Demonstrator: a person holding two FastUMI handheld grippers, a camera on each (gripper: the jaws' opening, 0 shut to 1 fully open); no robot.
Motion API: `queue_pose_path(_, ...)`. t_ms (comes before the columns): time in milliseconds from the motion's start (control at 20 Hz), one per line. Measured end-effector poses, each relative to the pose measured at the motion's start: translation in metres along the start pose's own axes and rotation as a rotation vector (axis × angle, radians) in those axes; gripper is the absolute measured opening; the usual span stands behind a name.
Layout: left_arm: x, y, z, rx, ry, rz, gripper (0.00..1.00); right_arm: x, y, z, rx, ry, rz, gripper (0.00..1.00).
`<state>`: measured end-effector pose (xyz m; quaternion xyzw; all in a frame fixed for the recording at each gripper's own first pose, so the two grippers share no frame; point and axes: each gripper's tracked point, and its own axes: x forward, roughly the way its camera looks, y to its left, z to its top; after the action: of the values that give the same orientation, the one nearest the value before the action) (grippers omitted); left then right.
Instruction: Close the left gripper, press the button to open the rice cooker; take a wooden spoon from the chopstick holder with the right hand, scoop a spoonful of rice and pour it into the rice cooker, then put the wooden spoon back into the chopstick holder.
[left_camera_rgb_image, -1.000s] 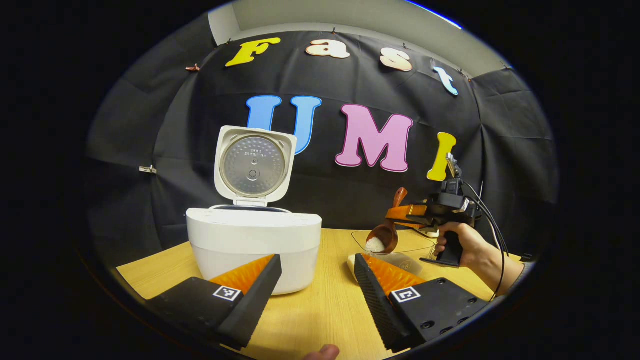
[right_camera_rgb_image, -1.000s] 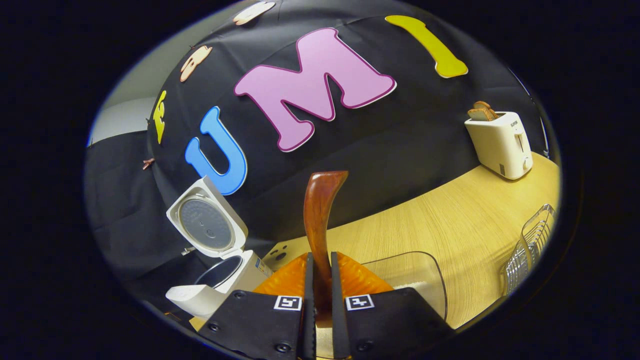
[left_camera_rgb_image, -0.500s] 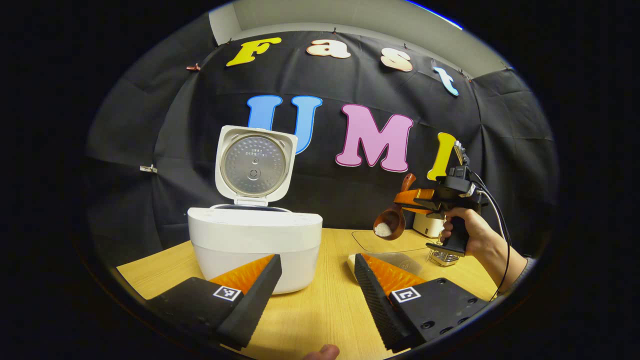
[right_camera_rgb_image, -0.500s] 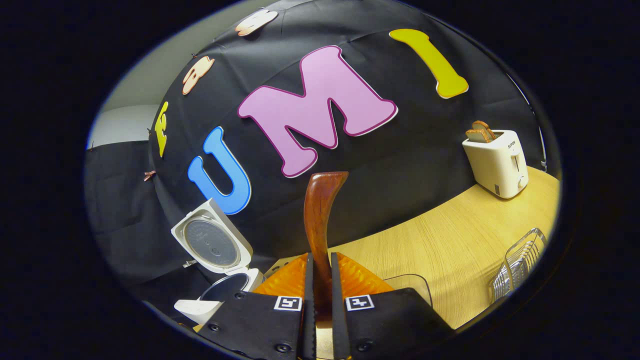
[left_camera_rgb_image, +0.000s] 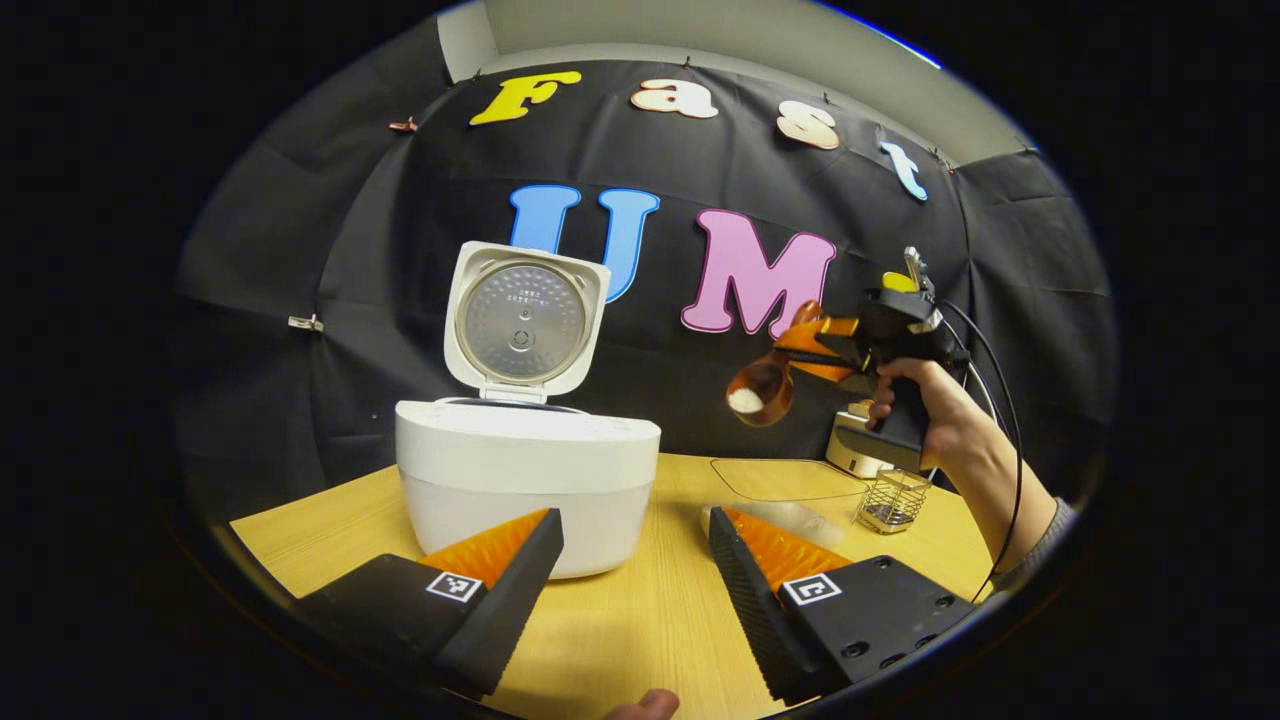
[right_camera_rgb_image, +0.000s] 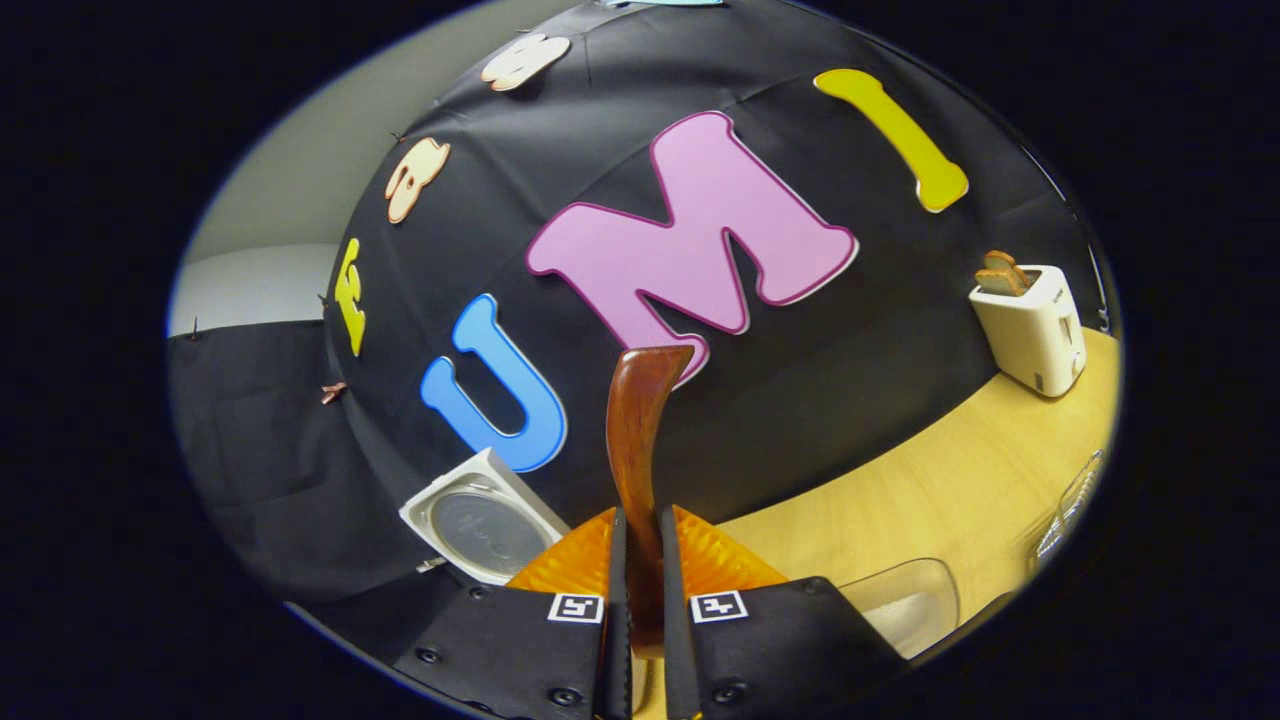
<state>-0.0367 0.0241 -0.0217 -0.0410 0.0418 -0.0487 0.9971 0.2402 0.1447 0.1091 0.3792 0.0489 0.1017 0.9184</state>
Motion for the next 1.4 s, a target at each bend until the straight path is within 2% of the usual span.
queue_pose_path(300,-0.013,0.024,-0.003,0.001,-0.001,0.051,0.94,0.045,0.07,-0.056,0.084,0.08,0.091,0.17)
queue_pose_path(650,-0.024,0.056,-0.006,-0.021,0.009,0.105,0.93,0.089,0.119,-0.13,0.03,0.162,0.126,0.17)
queue_pose_path(850,-0.026,0.066,-0.008,-0.037,0.01,0.124,0.94,0.096,0.125,-0.124,-0.059,0.121,0.119,0.16)
queue_pose_path(1100,-0.025,0.069,-0.007,-0.041,0.012,0.128,0.94,0.098,0.126,-0.128,-0.153,0.134,0.104,0.16)
queue_pose_path(1400,-0.025,0.068,-0.008,-0.045,0.011,0.128,0.94,0.099,0.141,-0.136,-0.335,0.132,0.14,0.16)
